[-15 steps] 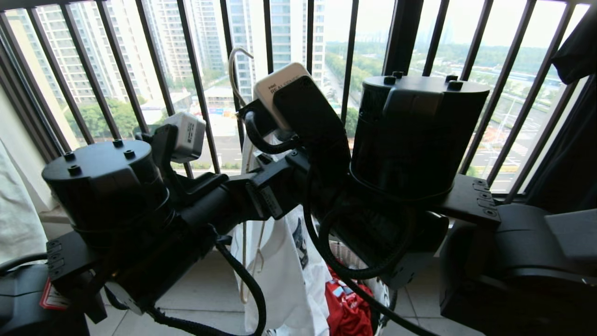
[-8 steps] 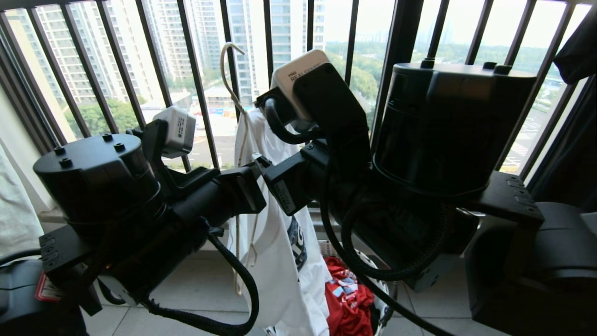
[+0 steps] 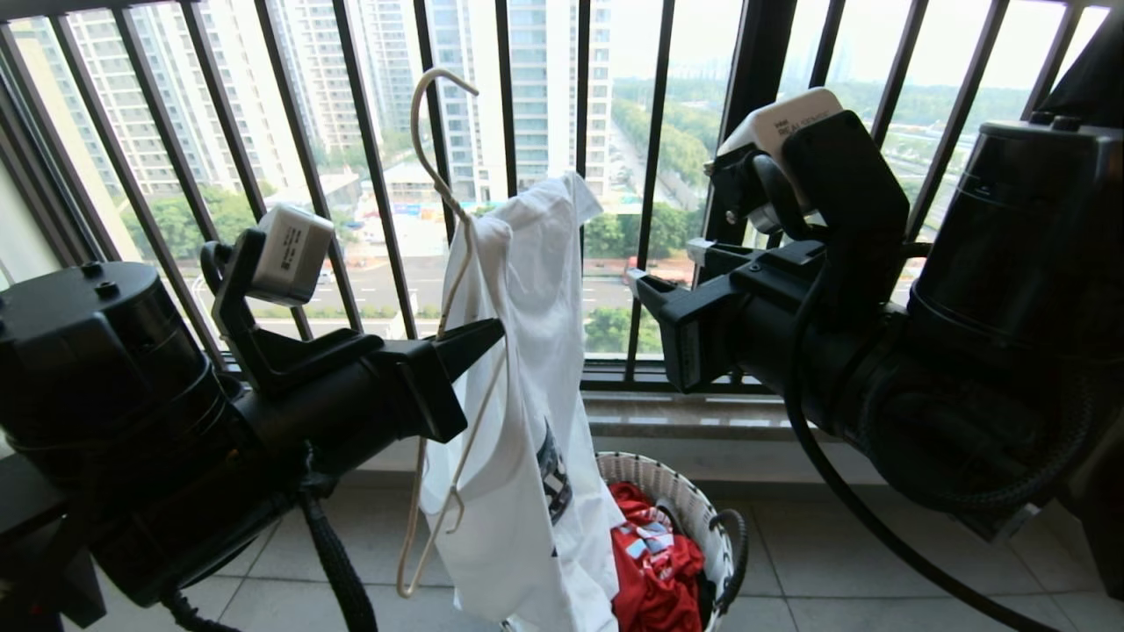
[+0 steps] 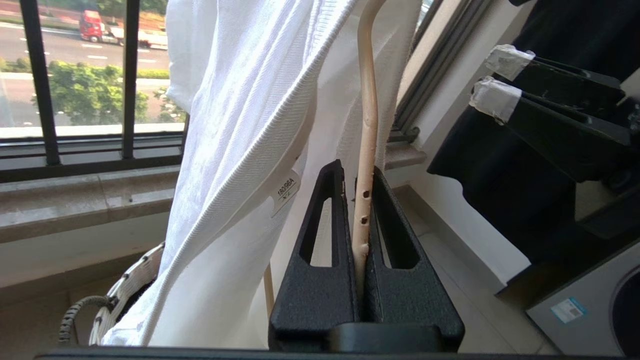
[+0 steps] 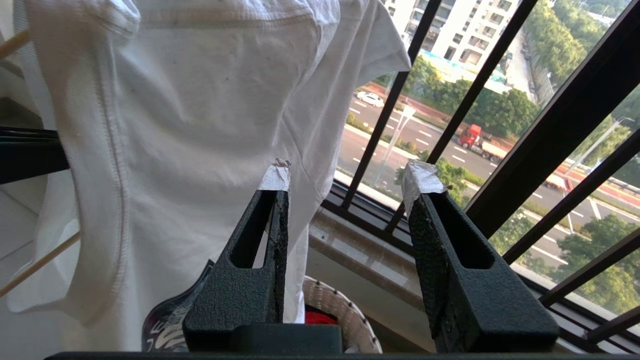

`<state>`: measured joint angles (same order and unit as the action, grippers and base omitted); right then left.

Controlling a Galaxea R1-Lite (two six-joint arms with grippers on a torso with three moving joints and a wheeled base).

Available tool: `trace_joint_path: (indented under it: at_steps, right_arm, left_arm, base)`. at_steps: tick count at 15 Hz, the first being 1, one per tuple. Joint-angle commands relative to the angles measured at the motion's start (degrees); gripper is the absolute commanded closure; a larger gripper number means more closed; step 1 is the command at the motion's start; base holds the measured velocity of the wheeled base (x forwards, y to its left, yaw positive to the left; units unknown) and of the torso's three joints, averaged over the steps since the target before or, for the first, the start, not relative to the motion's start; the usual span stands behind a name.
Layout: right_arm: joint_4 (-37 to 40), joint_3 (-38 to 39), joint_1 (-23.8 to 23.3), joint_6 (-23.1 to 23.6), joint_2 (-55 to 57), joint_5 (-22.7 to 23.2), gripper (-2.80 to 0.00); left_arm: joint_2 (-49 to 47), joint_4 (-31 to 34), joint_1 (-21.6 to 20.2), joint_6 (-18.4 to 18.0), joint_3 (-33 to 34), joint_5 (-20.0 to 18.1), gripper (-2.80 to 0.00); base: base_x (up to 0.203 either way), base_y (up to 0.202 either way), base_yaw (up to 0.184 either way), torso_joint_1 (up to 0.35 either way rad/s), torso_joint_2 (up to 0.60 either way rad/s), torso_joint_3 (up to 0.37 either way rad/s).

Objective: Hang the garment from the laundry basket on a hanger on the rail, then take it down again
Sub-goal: Hang the clothes on the clothes rack

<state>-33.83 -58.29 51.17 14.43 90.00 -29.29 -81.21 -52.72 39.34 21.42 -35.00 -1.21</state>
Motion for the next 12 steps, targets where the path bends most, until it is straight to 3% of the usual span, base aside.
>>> trace_joint_path:
  at_steps: [1, 3, 6, 10, 12]
  right_arm:
    - [0.24, 3.06, -3.33, -1.44, -2.68, 0.21, 0.0]
    - [1.53, 4.14, -6.44, -4.51, -3.34, 1.12, 0.0]
    - [7.04, 3.82, -7.8, -6.43, -5.09, 5.17, 0.0]
    - [16.46, -0.4, -7.84, -5.81, -5.57, 9.27, 0.0]
    - [23.67, -4.04, -7.96, -3.24, -5.54, 13.4, 0.0]
  left_arm:
    - [3.25, -0.28, -2.06, 2.92, 2.27, -7.43, 0.0]
    - [4.65, -0.16, -6.7, 7.43, 3.05, -15.93, 0.0]
    - [5.08, 0.06, -11.94, 10.97, 4.34, -26.25, 0.0]
    - [5.15, 0.16, -12.27, 11.28, 7.77, -35.51, 0.0]
    - [5.36, 0.16, -12.27, 11.28, 8.92, -38.7, 0.0]
  base:
    - [0.0, 0.0, 0.0, 0.0, 0.0, 0.0]
    - [0.0, 0.0, 0.0, 0.0, 0.0, 0.0]
    - [0.0, 0.0, 0.0, 0.0, 0.0, 0.0]
    - [0.0, 0.0, 0.0, 0.0, 0.0, 0.0]
    - [0.0, 0.0, 0.0, 0.0, 0.0, 0.0]
